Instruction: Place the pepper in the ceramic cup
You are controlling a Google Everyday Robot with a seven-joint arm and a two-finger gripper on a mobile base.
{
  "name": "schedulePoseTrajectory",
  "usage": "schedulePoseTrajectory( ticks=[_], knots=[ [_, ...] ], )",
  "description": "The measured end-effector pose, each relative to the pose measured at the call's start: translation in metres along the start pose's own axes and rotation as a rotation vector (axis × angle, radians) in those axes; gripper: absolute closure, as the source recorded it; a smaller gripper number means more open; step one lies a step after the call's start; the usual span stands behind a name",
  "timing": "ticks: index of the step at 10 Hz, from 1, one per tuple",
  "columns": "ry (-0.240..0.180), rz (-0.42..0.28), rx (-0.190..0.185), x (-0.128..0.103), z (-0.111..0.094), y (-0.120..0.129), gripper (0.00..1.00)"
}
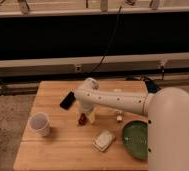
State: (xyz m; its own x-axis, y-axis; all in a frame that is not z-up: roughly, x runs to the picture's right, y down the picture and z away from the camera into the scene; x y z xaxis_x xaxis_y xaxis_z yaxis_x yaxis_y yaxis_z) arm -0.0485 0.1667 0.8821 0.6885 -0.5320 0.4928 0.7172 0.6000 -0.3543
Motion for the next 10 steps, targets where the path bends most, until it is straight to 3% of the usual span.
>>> schedulePoseTrajectory(
  ticks=[3, 5, 7, 10],
  knots=[
    [0.001, -0.003, 0.001, -0.001, -0.002, -0.001, 0.85],
    [0.0, -0.005, -0.003, -0.002, -0.004, -0.001, 0.86],
    [0.018, -0.008, -0.018, -0.002, -0.023, -0.003, 0.99],
    [0.045, -0.029, -0.033, -0.007, -0.05, -0.013, 1.0]
  ],
)
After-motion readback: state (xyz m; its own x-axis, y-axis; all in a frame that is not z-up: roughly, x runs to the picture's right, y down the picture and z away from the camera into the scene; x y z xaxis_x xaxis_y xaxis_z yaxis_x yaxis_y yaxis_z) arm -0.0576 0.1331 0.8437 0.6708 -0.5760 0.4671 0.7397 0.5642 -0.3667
